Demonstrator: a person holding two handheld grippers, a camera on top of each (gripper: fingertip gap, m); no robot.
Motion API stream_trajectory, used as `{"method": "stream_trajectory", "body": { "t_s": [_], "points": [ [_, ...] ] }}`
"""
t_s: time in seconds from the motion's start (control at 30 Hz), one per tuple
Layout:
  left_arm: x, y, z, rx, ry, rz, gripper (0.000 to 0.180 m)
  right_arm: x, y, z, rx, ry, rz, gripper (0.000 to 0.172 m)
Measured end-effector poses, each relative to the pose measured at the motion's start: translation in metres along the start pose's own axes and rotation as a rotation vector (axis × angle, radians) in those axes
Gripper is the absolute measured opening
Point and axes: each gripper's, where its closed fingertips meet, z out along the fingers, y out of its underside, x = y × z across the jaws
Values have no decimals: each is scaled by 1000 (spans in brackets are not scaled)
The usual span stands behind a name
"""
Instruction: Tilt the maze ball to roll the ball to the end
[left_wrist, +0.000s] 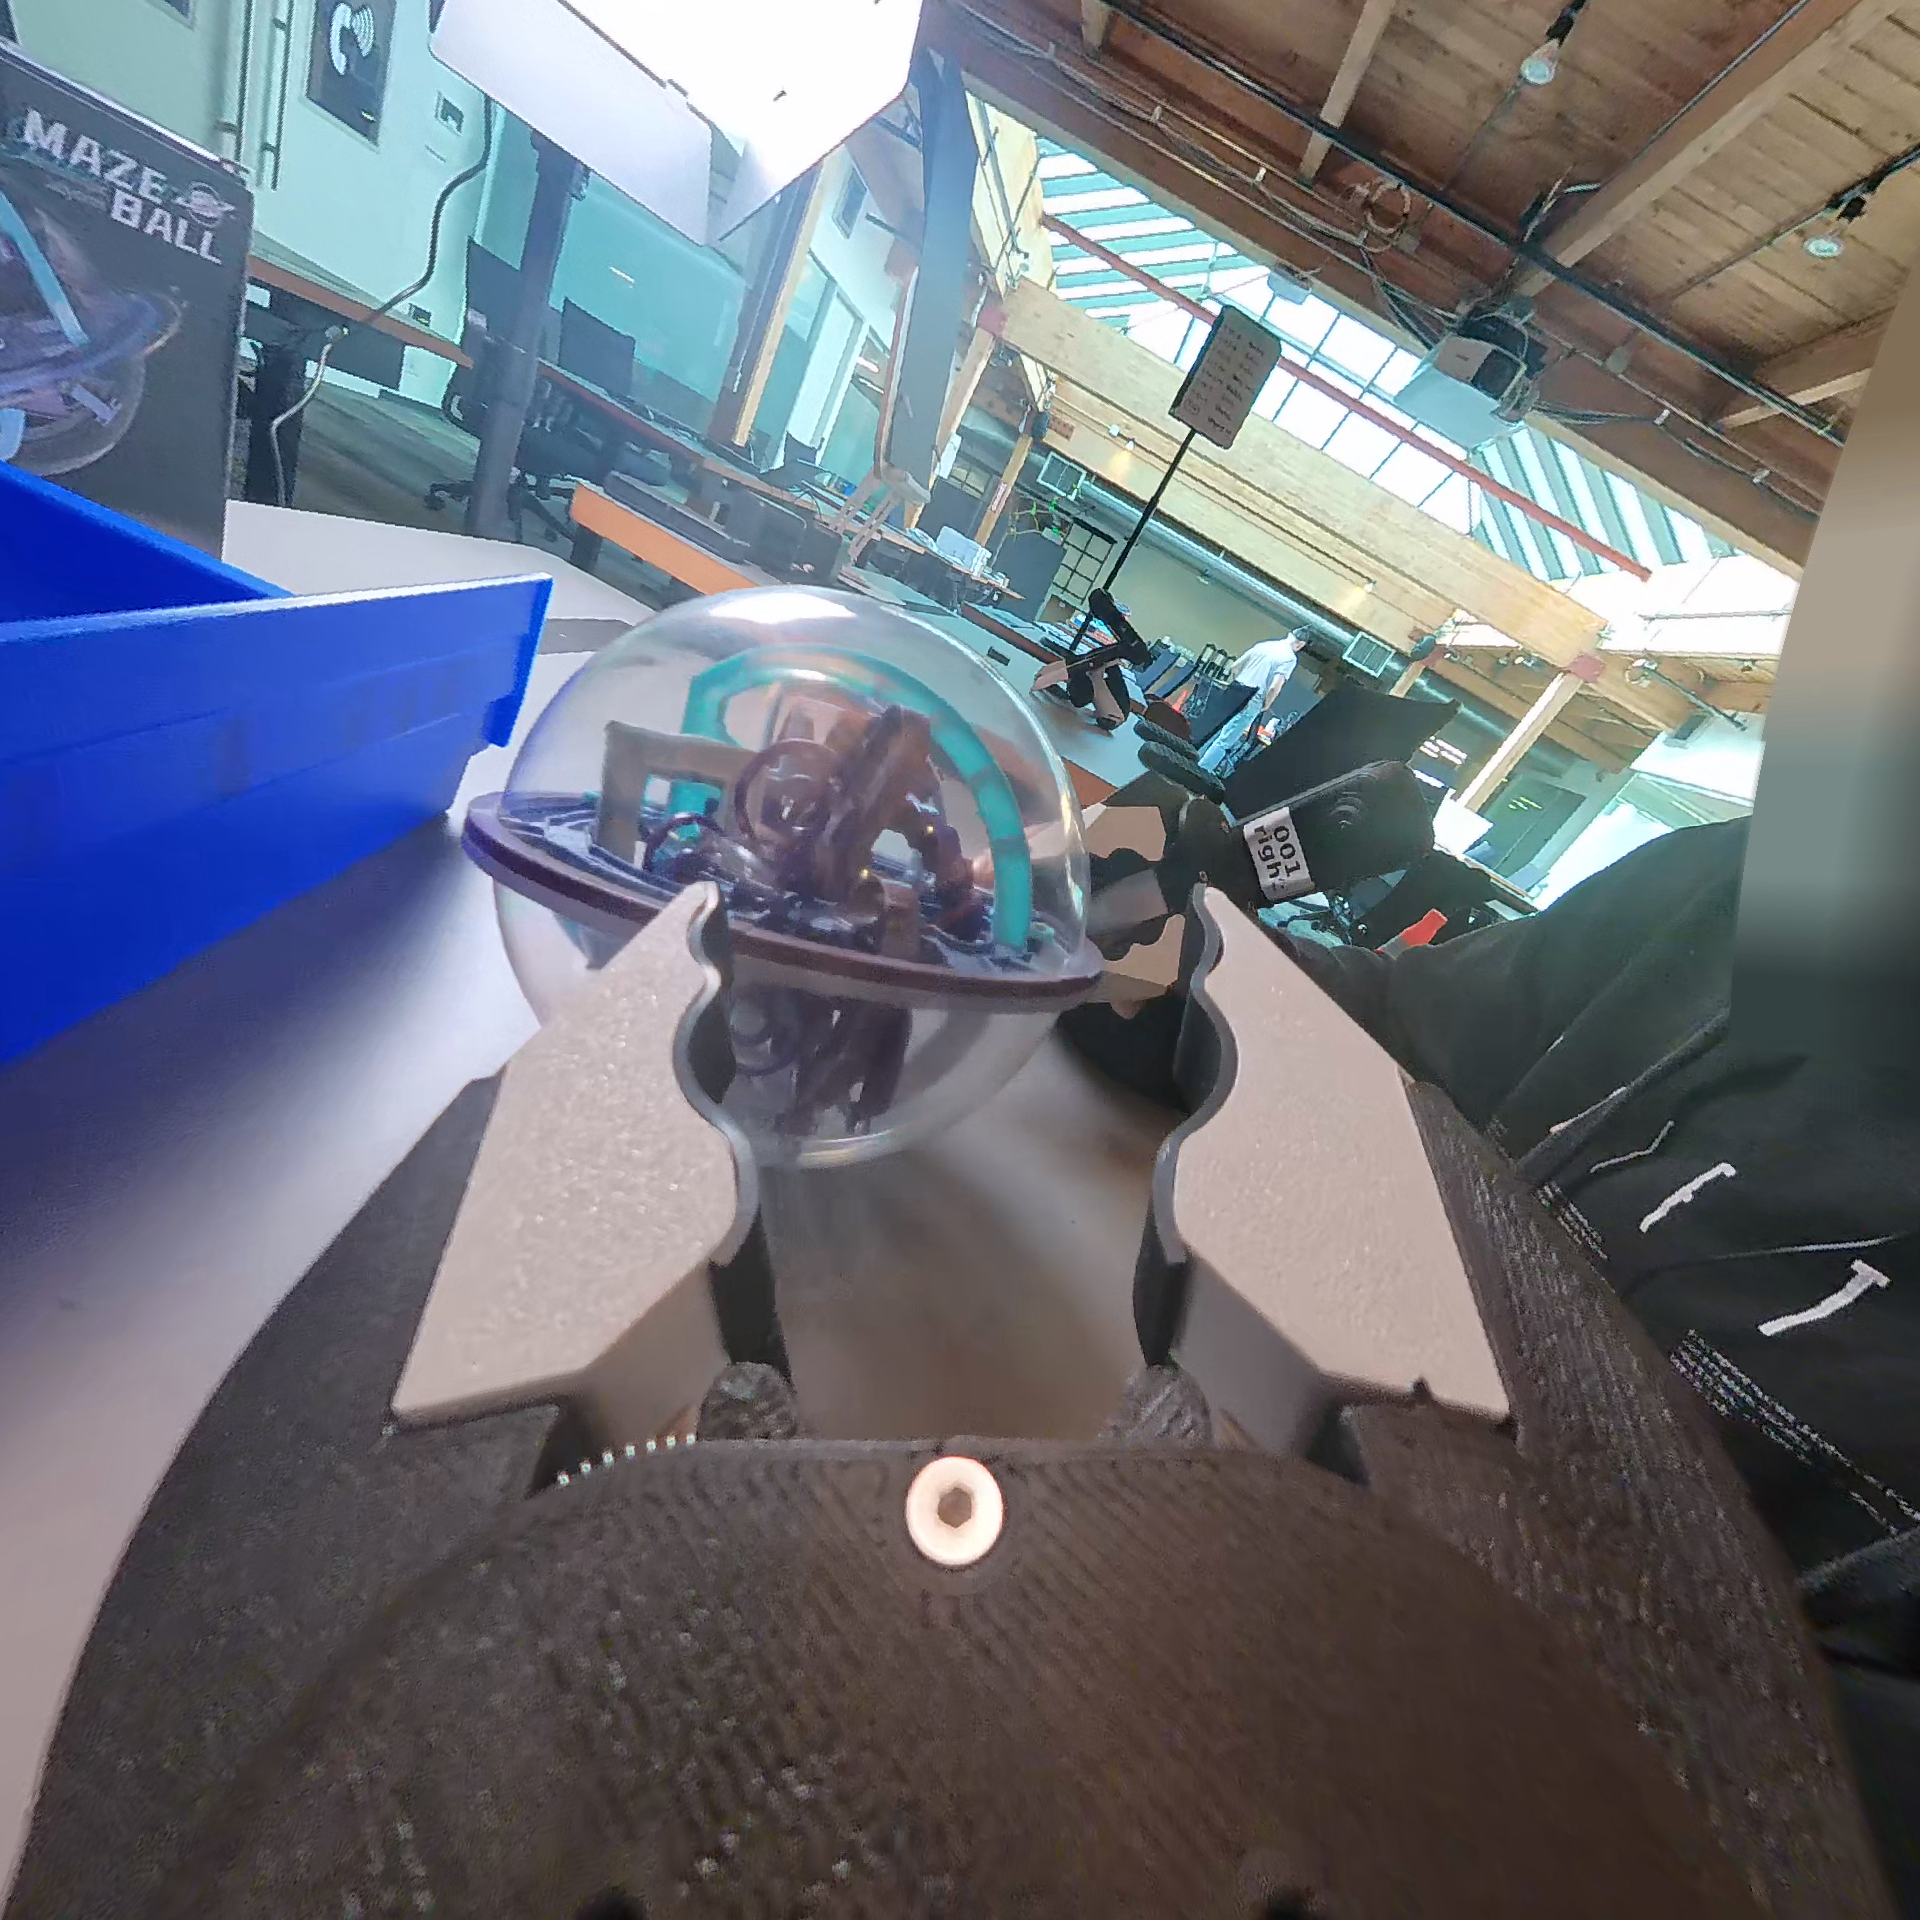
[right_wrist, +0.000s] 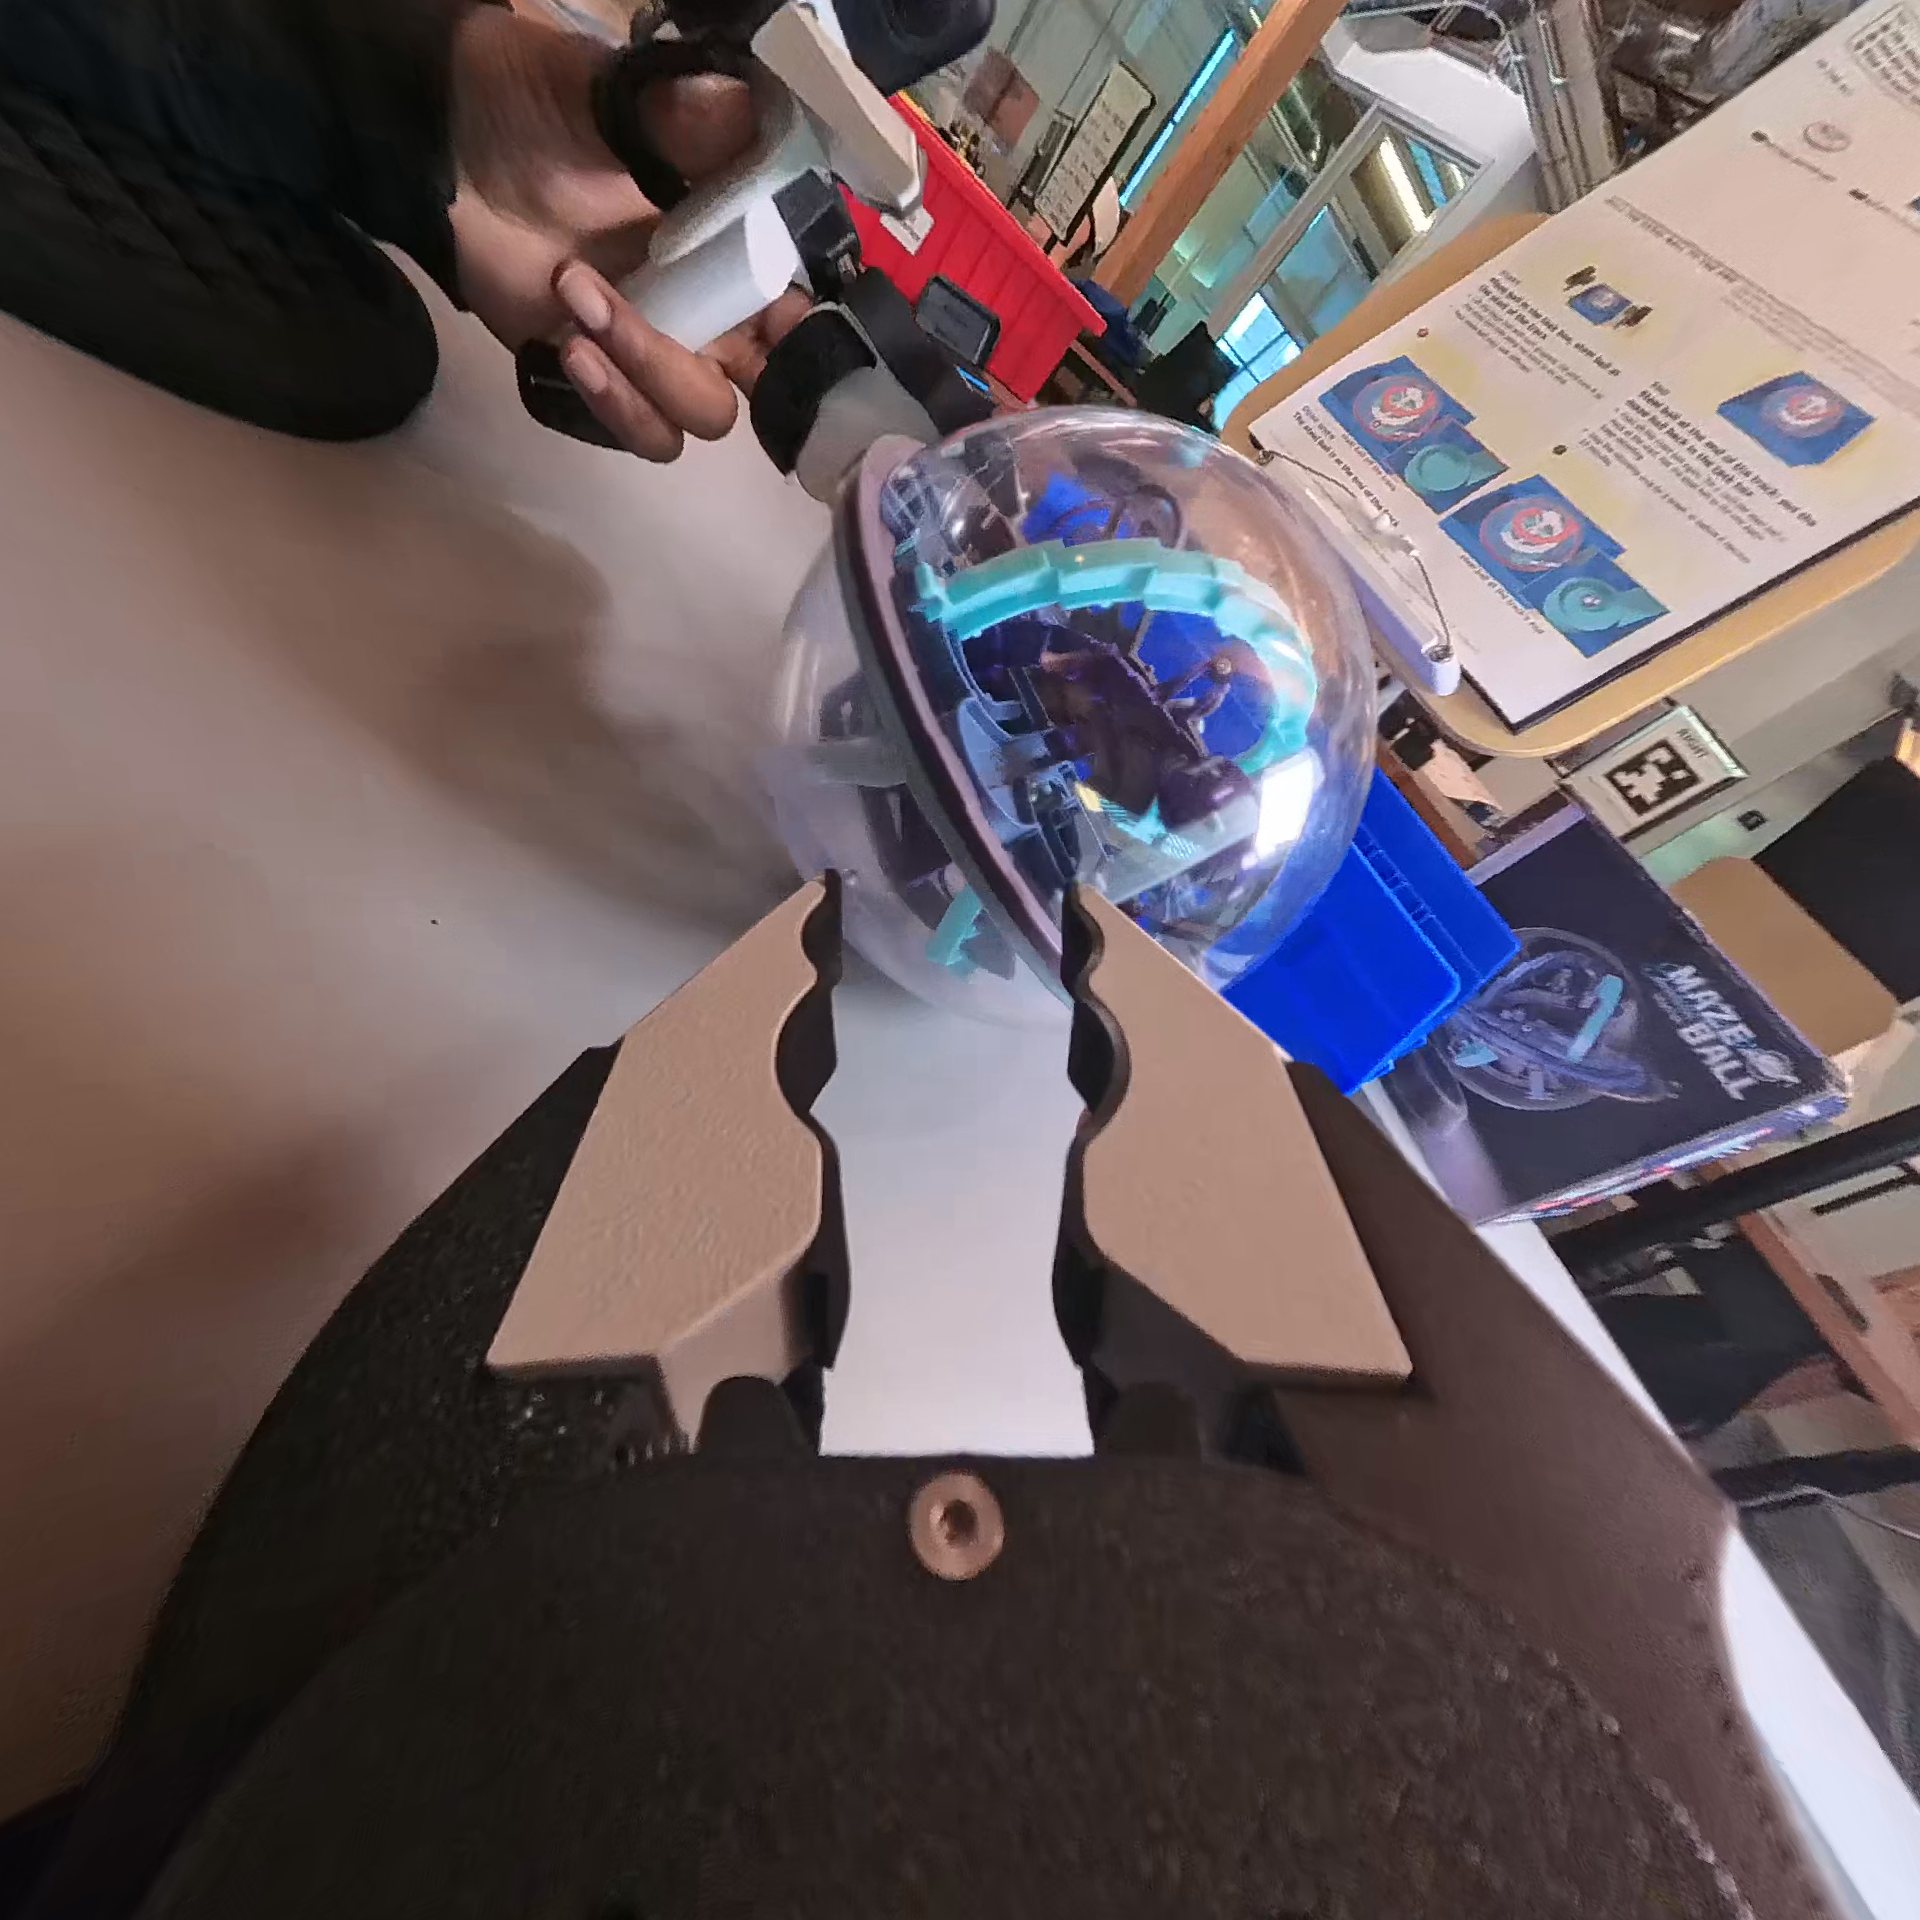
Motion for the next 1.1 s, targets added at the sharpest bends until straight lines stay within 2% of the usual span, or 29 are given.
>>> {"method": "stream_trajectory", "body": {
  "t_s": [0.1, 0.23, 0.37, 0.5, 0.63, 0.77, 0.87, 0.93, 0.97, 1.1],
  "points": [
    [3, 2, 2, -8, 11, 11, 83, 9, 0, 5, -18, 64, -53, 32],
    [4, 2, 3, -11, -2, 40, 84, 23, 3, 8, -35, 128, -49, 10],
    [11, 1, 6, -5, 31, 40, 85, 25, 1, 5, -8, 99, 29, 9],
    [10, -7, 5, 30, 15, 76, 92, 36, -7, -6, 84, 11, 343, 8],
    [-5, -11, 2, 47, -74, 127, 114, 45, -4, -16, 108, -131, 776, 6],
    [-7, 5, 18, -54, -27, 164, 139, 49, -8, -22, 184, -336, 1264, 5],
    [-5, 28, 39, -173, 20, 202, 145, 42, -7, -22, 223, -481, 1541, 4],
    [3, 38, 52, -223, 69, 195, 151, 39, -1, -19, 216, -491, 1635, 5],
    [8, 41, 56, -243, 92, 187, 146, 40, 4, -18, 205, -471, 1653, 5],
    [5, 37, 61, -236, 63, 86, 144, 39, 16, -16, 137, -394, 1608, 5]
  ]
}}
